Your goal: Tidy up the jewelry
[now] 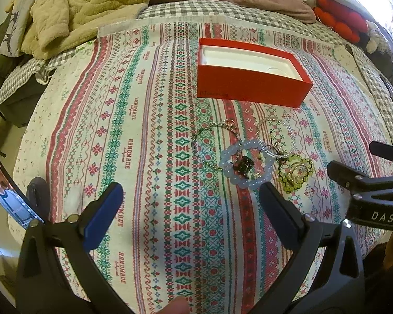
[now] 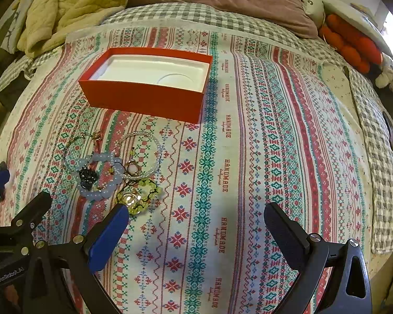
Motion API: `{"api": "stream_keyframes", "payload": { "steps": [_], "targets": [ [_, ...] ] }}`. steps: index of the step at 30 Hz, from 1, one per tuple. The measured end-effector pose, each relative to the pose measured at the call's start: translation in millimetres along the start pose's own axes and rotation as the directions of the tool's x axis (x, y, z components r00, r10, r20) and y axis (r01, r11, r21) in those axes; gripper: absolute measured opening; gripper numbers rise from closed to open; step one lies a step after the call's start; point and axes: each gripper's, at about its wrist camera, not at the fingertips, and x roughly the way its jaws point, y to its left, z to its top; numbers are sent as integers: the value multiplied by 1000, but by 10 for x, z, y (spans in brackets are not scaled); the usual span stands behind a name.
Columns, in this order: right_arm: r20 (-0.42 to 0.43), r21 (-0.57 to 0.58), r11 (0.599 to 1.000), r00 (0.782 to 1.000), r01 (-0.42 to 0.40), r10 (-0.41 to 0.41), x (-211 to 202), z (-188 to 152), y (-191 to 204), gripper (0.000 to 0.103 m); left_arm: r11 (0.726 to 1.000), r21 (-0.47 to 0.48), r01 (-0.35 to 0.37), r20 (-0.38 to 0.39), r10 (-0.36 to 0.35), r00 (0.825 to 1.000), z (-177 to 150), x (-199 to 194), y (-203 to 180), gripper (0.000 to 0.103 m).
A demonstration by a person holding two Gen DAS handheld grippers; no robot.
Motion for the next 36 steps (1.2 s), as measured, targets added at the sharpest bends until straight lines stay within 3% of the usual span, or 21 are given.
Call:
{"api": "stream_keyframes", "payload": {
  "steps": [21, 29, 36],
  "targets": [
    [5, 8, 1000, 1000, -25, 25, -61, 33, -1, 103, 999, -21, 27, 12, -27, 1000, 33, -26, 122, 103],
    [25, 10, 998, 997, -69, 68, -169, 209, -102, 103, 993, -62, 99, 12, -99, 995, 226, -78, 375, 103],
    [-18, 48, 984, 985, -171, 172, -24, 427, -156, 103, 983, -96, 154, -36, -158, 987, 437, 147, 552, 98]
  ]
}}
